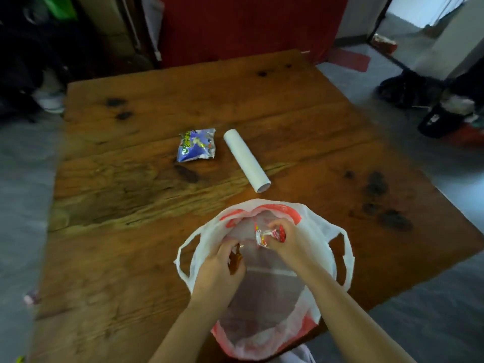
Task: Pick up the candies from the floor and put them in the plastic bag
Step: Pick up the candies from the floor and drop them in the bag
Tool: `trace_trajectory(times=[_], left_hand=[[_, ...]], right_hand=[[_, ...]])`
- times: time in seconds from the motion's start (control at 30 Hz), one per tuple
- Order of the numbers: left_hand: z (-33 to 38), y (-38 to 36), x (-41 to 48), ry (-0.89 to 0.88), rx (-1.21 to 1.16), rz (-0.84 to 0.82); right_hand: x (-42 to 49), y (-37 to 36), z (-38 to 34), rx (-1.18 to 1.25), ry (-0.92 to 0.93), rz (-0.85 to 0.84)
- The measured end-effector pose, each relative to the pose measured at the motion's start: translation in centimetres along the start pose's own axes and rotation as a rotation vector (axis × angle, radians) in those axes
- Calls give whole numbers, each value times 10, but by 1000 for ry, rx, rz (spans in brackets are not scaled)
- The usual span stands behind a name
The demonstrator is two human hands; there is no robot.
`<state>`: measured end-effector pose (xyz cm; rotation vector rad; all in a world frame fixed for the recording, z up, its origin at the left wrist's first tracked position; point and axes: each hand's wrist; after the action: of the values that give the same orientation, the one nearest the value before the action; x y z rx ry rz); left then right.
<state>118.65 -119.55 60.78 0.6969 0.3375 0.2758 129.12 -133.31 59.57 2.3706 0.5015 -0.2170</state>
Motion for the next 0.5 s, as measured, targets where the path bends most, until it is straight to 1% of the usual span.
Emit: trace_trajectory(times=[0.07, 0.2, 0.3, 0.37, 0.5], left_hand=[[2, 0, -1, 35, -2, 22], [9, -6, 3, 118, 72, 48], [25, -7, 7, 117, 163, 52], [37, -8, 8, 151, 216, 49], [35, -22, 25, 147, 304, 5]], right_hand=[[8, -1, 1, -39, 10, -3], [14, 6, 10, -89, 101, -37], [10, 15, 16, -228, 232, 24], [2, 23, 17, -223, 313, 33], [-14, 41, 22, -140, 326, -16]])
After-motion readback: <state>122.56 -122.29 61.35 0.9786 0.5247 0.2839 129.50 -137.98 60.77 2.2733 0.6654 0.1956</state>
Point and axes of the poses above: each hand's wrist, its own x-axis towards the middle knuckle, its own y-axis out of the back of the hand, z = x × y, and after that the axes turned 3 degrees about y, right-handed
